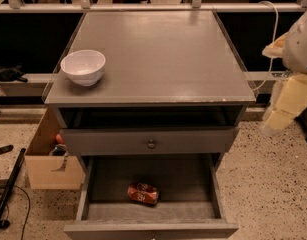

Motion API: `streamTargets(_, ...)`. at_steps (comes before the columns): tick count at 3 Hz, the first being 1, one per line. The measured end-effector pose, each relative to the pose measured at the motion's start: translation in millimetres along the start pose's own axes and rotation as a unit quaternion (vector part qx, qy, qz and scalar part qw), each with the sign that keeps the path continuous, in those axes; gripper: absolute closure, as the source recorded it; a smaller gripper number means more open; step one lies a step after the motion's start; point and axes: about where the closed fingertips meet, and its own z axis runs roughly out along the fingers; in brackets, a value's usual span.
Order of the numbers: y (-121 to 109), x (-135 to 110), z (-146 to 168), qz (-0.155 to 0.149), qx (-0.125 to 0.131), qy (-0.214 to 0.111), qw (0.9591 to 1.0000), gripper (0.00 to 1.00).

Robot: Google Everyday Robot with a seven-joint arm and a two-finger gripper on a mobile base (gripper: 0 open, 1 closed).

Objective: Pick coke can from middle drawer and place on counter

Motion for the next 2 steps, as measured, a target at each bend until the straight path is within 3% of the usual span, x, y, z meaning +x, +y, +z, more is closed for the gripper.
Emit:
streamTargets(1,11,-12,54,0.044,-0.029,-0.061,0.9967,0.00)
streamTargets(2,19,-26,117,0.067,-0.048,-0.116,0.9898,0.00)
